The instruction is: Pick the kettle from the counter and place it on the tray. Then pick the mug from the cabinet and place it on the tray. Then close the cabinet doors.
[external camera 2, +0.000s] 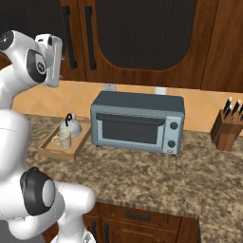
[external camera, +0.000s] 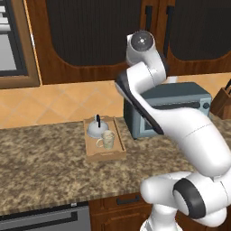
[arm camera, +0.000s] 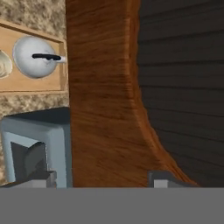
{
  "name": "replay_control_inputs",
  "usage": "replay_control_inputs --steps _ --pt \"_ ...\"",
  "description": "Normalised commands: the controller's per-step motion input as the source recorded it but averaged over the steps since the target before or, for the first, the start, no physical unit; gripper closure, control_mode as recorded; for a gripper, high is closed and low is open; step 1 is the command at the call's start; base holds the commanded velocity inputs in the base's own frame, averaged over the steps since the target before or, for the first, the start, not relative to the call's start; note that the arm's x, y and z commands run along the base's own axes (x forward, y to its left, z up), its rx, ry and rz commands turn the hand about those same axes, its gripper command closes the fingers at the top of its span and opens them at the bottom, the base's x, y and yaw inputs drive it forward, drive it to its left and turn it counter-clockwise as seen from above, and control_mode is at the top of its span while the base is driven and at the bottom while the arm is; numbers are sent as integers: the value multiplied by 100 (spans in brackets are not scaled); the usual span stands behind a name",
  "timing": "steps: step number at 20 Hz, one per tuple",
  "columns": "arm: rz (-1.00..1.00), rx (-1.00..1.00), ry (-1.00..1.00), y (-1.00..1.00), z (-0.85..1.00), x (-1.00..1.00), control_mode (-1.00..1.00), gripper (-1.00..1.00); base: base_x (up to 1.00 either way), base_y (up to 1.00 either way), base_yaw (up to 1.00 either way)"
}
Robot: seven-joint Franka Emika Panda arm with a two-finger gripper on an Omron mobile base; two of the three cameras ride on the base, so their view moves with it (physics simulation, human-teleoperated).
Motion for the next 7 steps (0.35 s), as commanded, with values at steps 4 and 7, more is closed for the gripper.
replay_control_inputs --steps 4,7 --pt "12 0 0 0 -12 19 -100 -100 0 0 0" --pt "4 0 0 0 -1 13 -100 -100 0 0 0"
